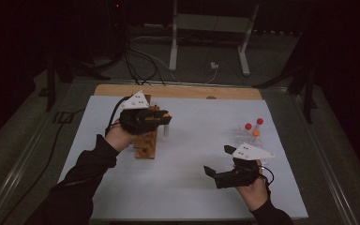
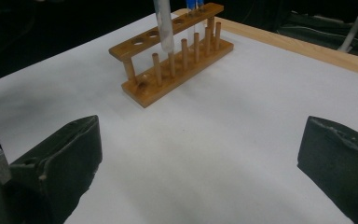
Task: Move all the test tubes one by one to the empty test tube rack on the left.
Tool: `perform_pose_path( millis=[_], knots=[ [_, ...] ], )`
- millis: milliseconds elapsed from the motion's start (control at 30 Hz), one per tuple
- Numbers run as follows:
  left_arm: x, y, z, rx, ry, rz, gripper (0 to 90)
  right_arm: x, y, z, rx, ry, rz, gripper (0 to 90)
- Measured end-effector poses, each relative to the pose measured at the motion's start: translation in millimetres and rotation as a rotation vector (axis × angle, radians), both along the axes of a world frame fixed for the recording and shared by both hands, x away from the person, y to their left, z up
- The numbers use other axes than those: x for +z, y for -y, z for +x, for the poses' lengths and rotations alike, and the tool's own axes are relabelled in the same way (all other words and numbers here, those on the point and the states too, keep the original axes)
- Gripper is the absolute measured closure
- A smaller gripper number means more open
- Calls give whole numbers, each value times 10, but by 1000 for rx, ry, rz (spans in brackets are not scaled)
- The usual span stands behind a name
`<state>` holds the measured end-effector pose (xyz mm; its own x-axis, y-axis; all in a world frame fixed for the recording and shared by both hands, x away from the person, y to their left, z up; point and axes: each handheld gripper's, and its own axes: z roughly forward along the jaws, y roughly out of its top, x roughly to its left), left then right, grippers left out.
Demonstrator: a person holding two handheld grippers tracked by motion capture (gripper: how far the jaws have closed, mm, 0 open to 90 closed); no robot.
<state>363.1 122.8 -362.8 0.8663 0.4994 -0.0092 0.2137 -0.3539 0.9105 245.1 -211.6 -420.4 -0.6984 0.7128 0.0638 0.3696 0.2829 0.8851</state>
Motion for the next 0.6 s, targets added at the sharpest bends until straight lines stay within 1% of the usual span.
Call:
perform_pose_path(
  millis=[33, 200, 267, 400, 467, 533, 600],
  knots=[
    [3, -28, 20, 10, -4, -2, 715, 0, 0, -2, -3, 1, 0, 0],
    [25, -152, 97, 57, 3, -3, 715, -1, -4, -3, 1, 3, -3, 0],
    [39, -204, 124, 78, 7, -12, 715, -1, 1, -4, 1, 1, 2, 0],
    [53, -307, 198, 124, 9, -8, 715, -2, 4, -5, 3, 3, 0, 0],
    [52, -358, 241, 144, 7, -8, 715, -2, 5, -7, 3, 5, 1, 0],
    [41, -402, 278, 170, 18, -1, 715, -1, 7, -6, 7, 4, 3, 0],
    [16, -456, 323, 191, 13, -7, 715, 2, 12, -4, 1, 7, 2, 0]
  ],
)
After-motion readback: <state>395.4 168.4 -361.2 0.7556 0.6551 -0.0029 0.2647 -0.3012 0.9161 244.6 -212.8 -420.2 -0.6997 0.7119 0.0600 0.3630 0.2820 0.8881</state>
